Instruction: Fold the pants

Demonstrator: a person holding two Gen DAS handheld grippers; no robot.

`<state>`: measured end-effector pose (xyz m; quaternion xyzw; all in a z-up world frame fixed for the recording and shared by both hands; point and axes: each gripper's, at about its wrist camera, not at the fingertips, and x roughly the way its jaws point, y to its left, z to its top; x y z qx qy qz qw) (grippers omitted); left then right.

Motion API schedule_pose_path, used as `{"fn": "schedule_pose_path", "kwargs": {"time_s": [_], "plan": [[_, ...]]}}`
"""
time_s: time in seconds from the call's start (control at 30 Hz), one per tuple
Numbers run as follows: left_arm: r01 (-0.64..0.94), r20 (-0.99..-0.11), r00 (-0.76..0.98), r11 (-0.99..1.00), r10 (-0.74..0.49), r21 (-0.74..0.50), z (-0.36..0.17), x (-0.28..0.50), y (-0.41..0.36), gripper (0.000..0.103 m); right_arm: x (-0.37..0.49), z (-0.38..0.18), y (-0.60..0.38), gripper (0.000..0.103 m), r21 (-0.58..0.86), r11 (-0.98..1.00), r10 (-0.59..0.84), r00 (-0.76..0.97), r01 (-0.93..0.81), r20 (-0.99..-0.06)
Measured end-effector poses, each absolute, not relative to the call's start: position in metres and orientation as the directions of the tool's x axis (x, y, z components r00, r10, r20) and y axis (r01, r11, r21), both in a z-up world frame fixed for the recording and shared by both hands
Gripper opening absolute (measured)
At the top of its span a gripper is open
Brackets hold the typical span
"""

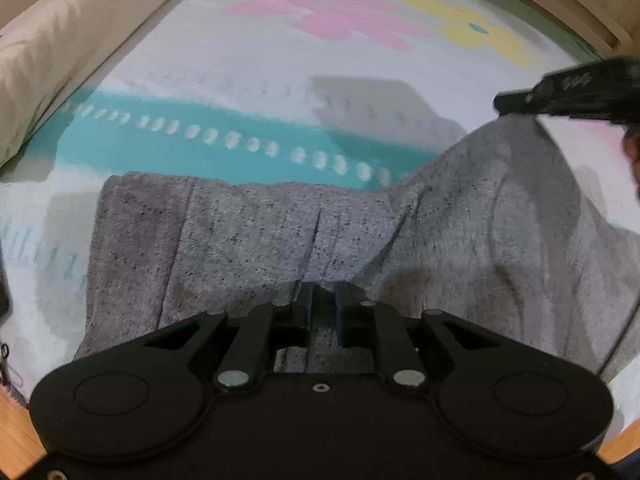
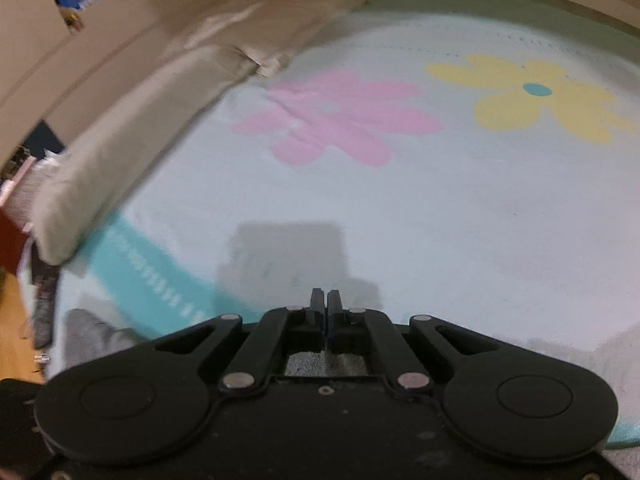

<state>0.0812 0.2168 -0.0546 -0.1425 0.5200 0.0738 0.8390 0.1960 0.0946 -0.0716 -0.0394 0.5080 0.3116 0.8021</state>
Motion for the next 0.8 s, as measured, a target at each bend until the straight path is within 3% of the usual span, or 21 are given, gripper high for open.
{"fn": "schedule_pose_path", "kwargs": {"time_s": [0.1,0.27,0.33,0.43,0.53,0.67,0.77,0.8], "plan": [[-0.309,-0.863,0.505,0.938,0.020,-0.159,-0.045,0.078,0.218,0.020,0.200,-0.088,0.102,0.001,0.212,0.820,0.410,0.286,-0.532,-0.866],[-0.285,-0.794,0.581,0.959,0.181,0.010,-0.039,0.091,0.222,0.020,0.200,-0.095,0.107,0.001,0.201,0.814,0.403,0.281,-0.544,-0.871],[-0.301,-0.821,0.547,0.954,0.163,-0.011,-0.053,0.101,0.236,0.026,0.199,-0.098,0.109,0.001,0.199,0.819,0.400,0.287,-0.539,-0.870],[-0.358,-0.844,0.510,0.933,0.165,-0.033,-0.072,0.093,0.253,0.014,0.201,-0.101,0.106,0.001,0.184,0.840,0.373,0.297,-0.511,-0.879],[-0.376,-0.852,0.498,0.926,0.164,-0.042,-0.069,0.094,0.255,0.012,0.203,-0.110,0.101,0.001,0.157,0.853,0.332,0.285,-0.498,-0.899],[-0.510,-0.867,0.478,0.848,0.137,-0.147,-0.062,0.093,0.269,0.011,0.200,-0.122,0.105,0.001,0.122,0.856,0.291,0.273,-0.503,-0.917],[-0.494,-0.787,0.576,0.861,0.221,-0.120,-0.038,0.083,0.247,0.009,0.195,-0.119,0.105,0.003,0.140,0.830,0.329,0.271,-0.540,-0.904],[-0.454,-0.753,0.624,0.881,0.208,-0.133,-0.031,0.080,0.236,0.009,0.195,-0.113,0.102,0.010,0.173,0.823,0.372,0.284,-0.541,-0.884]]}}
